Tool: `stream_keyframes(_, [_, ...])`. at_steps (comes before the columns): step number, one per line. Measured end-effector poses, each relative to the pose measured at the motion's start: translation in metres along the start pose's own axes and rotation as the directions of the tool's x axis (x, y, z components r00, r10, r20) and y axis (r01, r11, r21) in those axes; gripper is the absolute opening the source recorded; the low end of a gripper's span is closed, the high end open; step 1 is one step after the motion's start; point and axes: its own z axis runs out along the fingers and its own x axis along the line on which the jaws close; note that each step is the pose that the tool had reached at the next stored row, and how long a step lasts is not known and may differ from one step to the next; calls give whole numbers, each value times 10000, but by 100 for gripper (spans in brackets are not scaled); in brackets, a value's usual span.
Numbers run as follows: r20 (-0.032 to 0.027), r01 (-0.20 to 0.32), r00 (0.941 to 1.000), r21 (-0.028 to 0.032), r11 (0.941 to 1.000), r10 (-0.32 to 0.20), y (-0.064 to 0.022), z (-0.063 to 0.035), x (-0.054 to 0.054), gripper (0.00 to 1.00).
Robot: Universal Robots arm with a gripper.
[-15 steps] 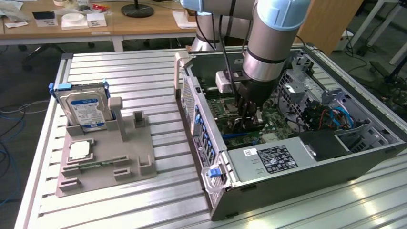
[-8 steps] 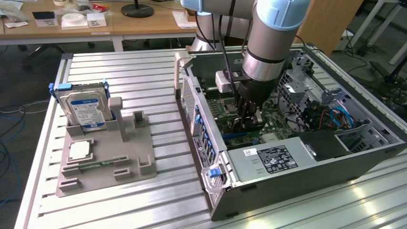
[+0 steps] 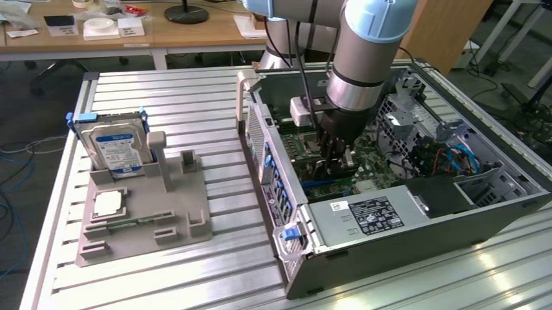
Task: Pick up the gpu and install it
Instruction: 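Insert the gpu into the slot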
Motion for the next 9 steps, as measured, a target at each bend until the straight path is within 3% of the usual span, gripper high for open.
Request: stream_keyframes(9, [-2,-2,10000,-1,10000,2,4,55,1,28])
